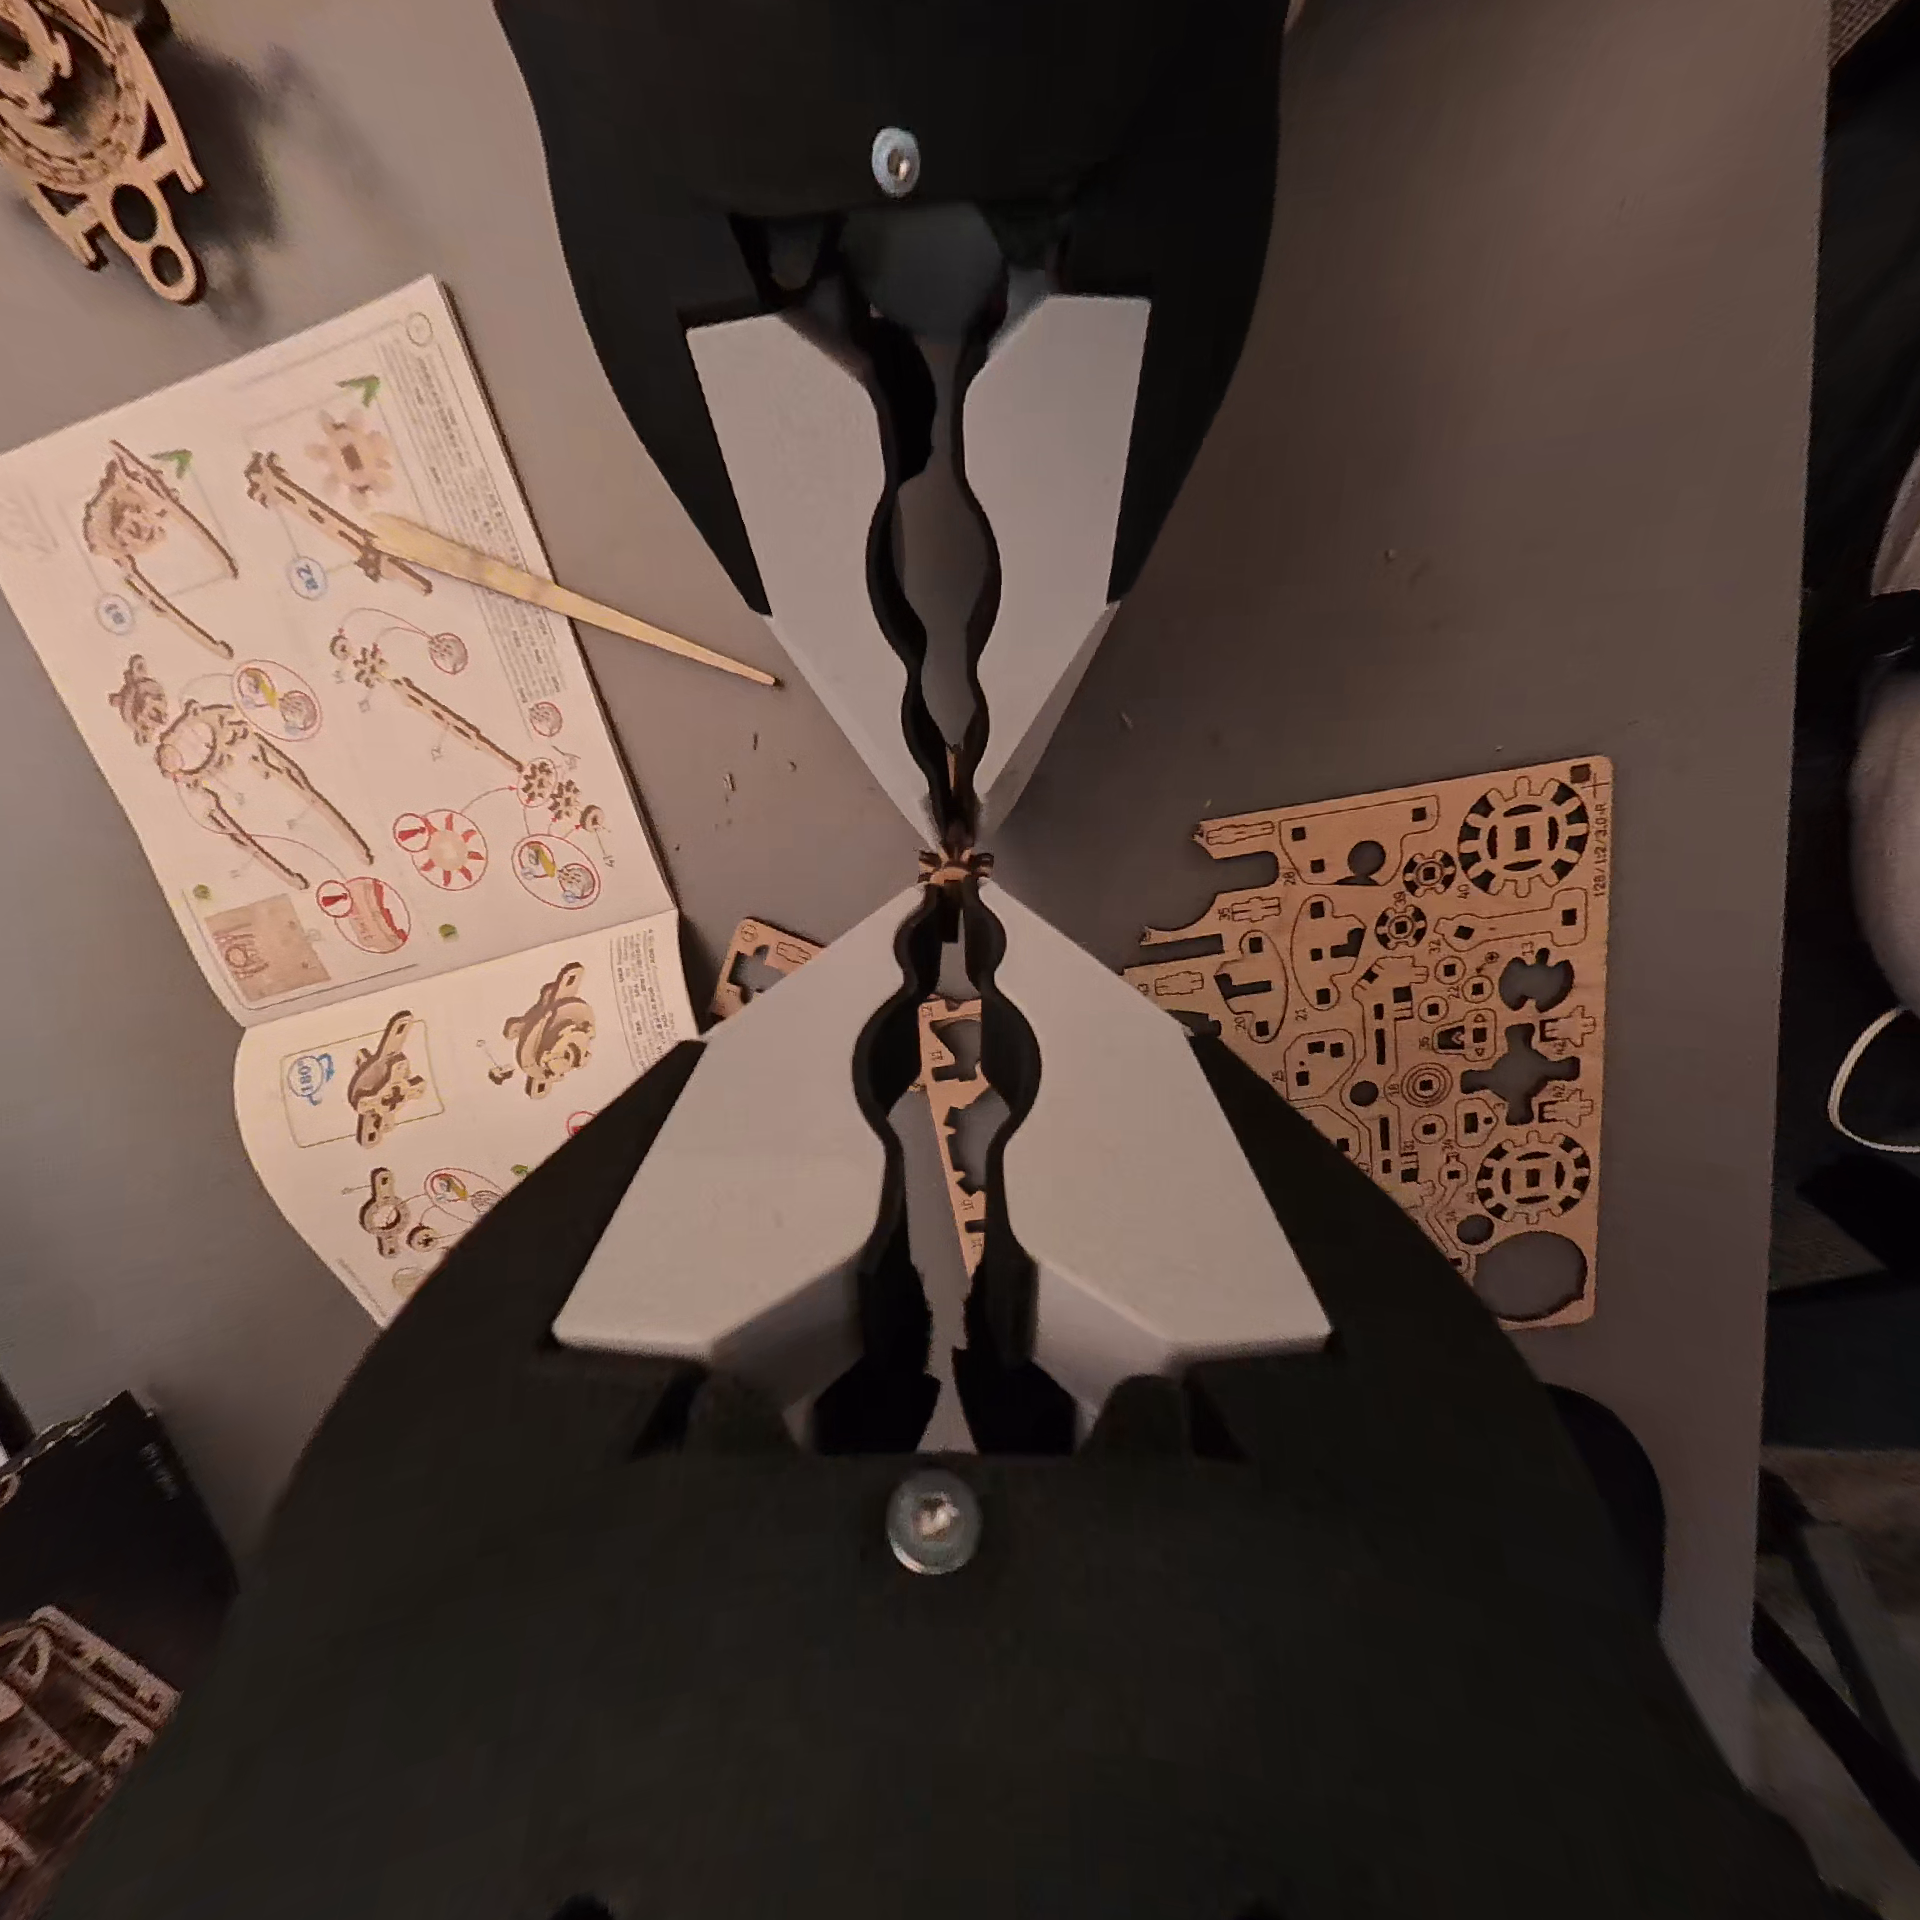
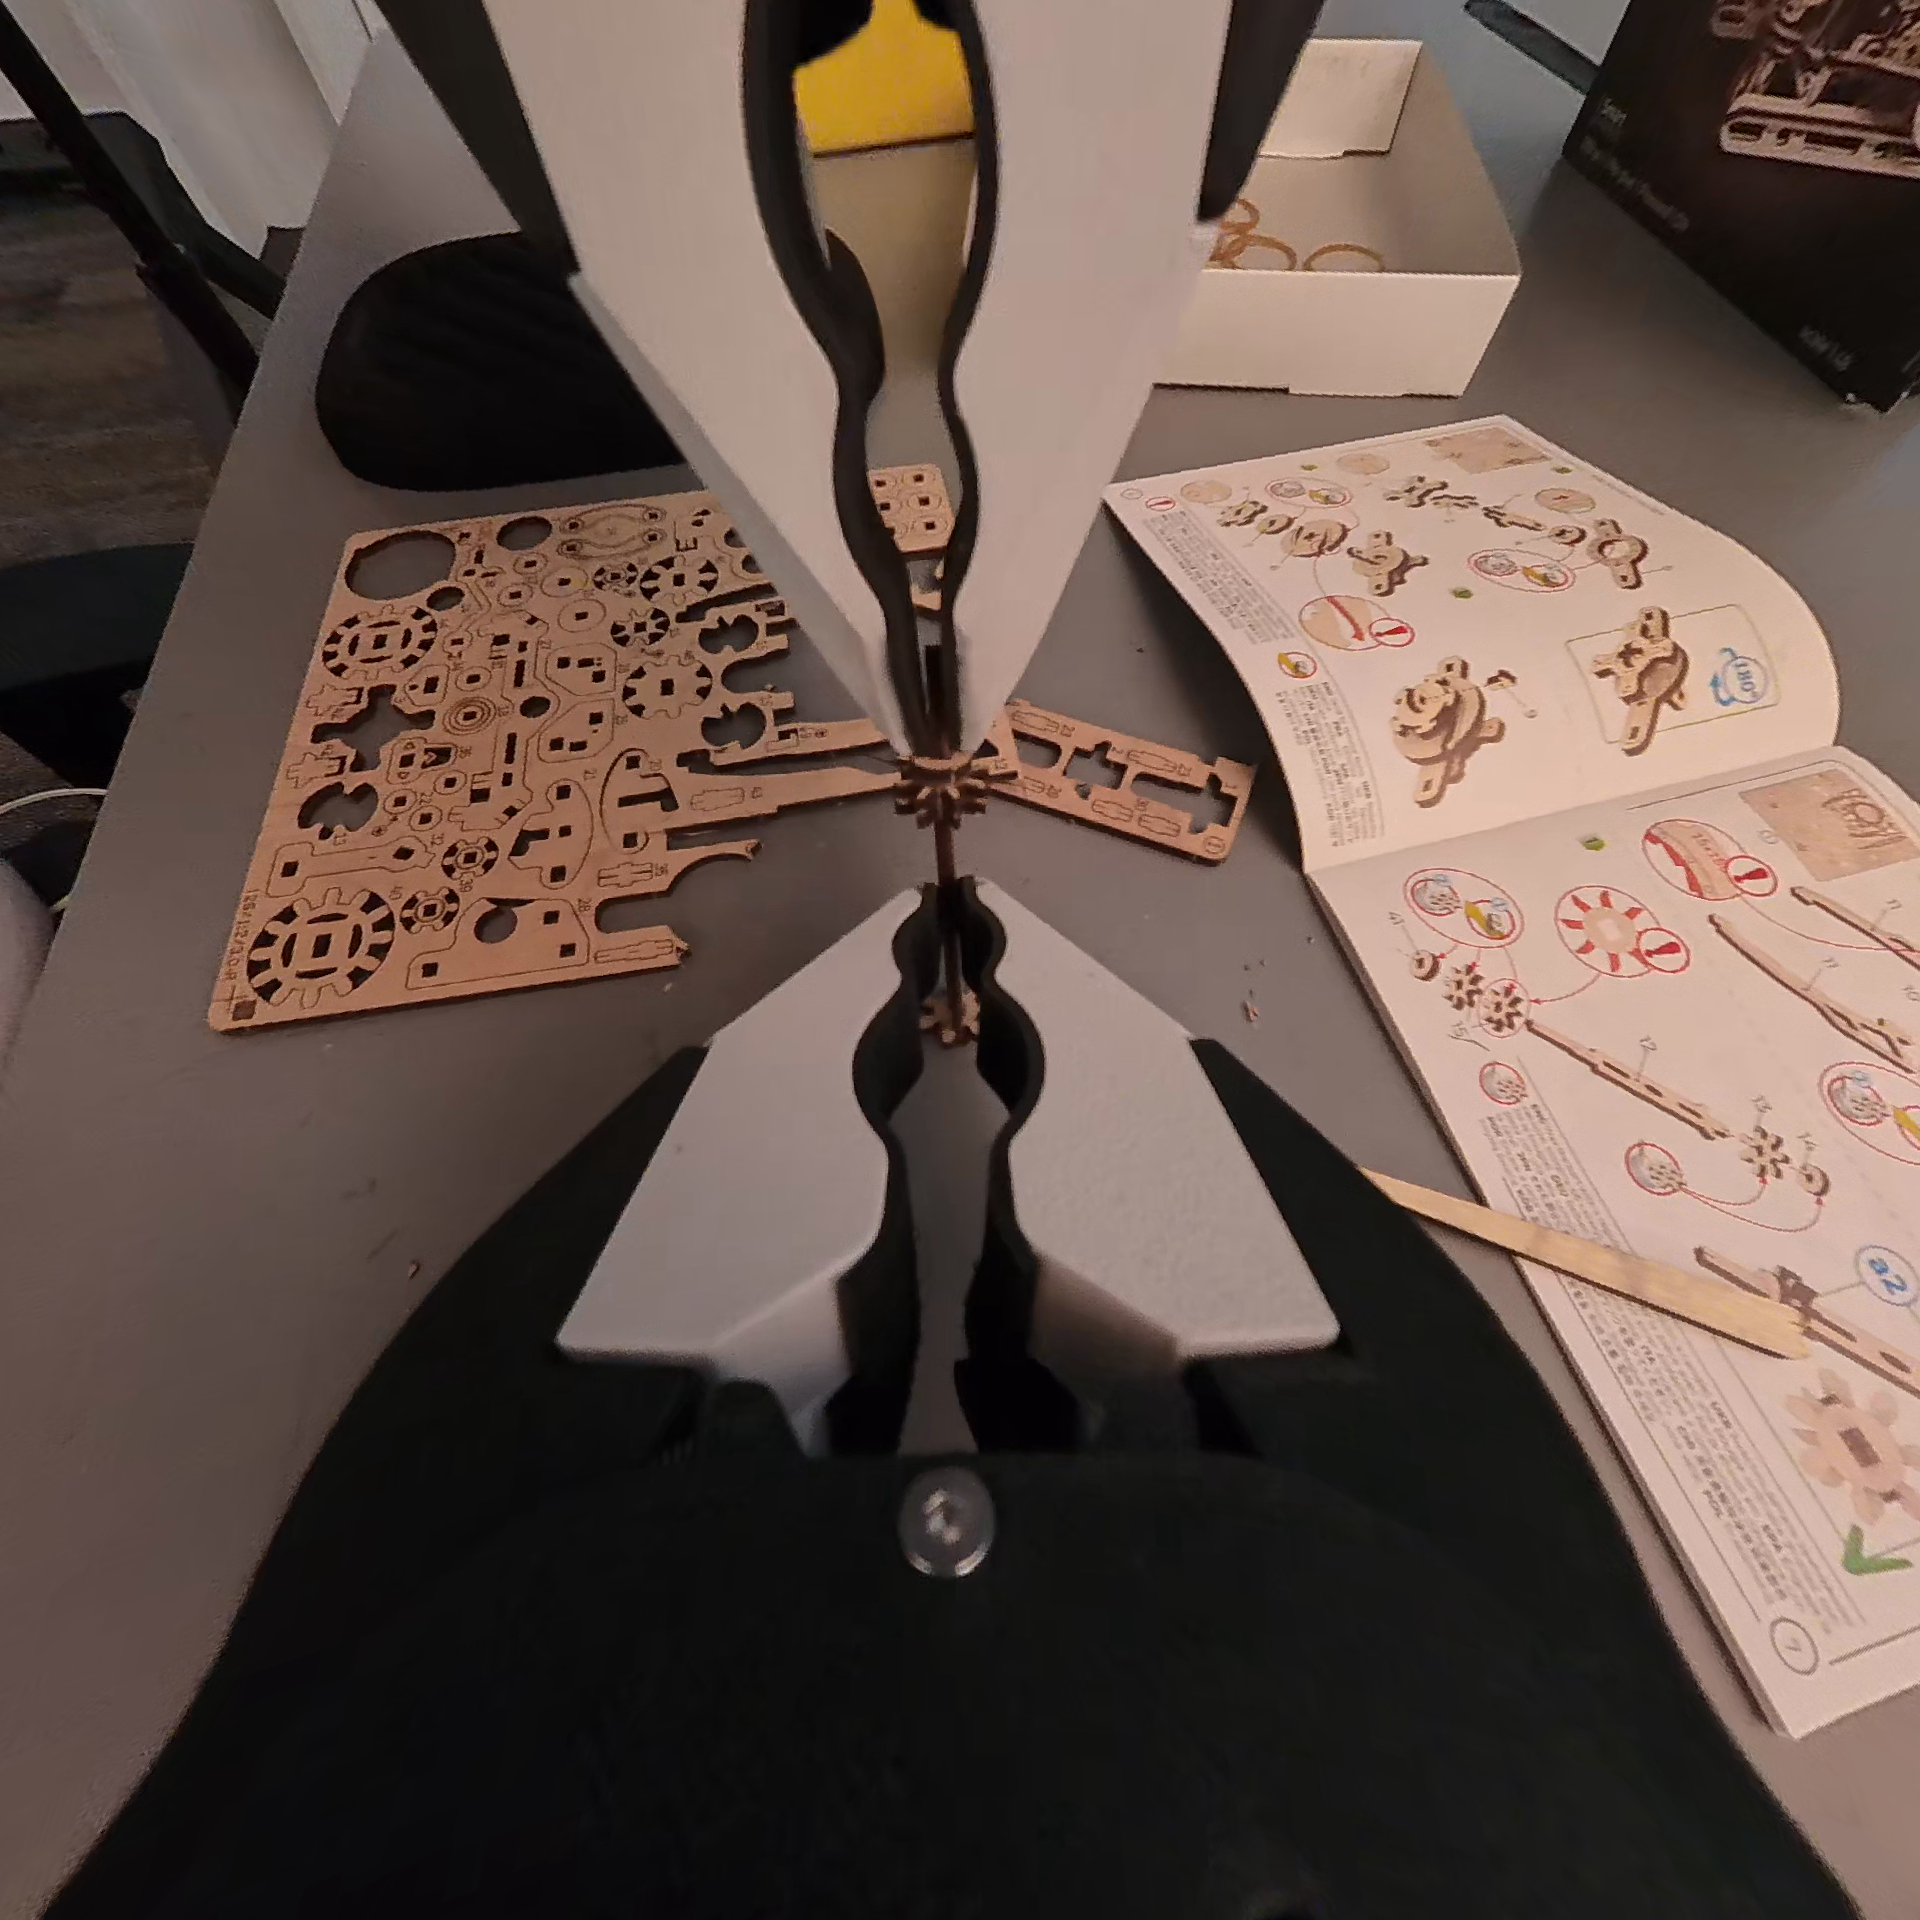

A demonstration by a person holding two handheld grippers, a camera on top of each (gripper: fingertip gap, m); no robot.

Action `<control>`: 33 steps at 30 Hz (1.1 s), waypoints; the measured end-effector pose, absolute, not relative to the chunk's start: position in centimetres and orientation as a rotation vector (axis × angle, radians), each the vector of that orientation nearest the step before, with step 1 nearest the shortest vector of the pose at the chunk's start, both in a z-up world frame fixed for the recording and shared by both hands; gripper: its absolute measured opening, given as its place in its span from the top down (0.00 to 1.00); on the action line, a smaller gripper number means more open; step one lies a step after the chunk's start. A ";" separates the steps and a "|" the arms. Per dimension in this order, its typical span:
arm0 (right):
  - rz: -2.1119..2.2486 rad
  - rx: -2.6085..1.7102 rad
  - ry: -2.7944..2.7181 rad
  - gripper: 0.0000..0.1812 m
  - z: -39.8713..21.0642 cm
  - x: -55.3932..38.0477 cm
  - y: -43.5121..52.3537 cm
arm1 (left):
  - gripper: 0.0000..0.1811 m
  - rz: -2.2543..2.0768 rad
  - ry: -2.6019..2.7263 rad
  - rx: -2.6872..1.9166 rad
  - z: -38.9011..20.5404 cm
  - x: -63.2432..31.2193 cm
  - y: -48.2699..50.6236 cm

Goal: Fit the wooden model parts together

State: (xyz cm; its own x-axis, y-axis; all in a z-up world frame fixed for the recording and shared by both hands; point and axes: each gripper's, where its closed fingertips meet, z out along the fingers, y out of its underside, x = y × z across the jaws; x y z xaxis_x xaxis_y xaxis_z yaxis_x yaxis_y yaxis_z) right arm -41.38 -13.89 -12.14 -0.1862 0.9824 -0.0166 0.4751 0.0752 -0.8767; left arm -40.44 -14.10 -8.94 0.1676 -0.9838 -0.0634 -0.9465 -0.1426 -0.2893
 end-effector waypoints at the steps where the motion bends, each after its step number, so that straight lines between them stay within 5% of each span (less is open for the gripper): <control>1: 1.045 -1.457 -1.732 0.99 -12.1 -41.3 -13.8 | 0.98 -0.205 1.859 -2.175 -8.7 -40.3 -14.1; 33: 1.135 -1.399 -1.649 0.99 -10.6 -41.4 -13.5 | 0.99 -0.348 1.750 -2.095 -7.5 -40.4 -13.8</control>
State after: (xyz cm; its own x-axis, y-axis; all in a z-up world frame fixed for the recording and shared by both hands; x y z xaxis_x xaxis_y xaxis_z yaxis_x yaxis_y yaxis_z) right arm -41.43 -13.54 -10.56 -0.1860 0.9819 -0.0357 0.3834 0.0391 -0.9227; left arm -40.37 -13.80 -7.53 0.1907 -0.9800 -0.0562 -0.8840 -0.1465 -0.4440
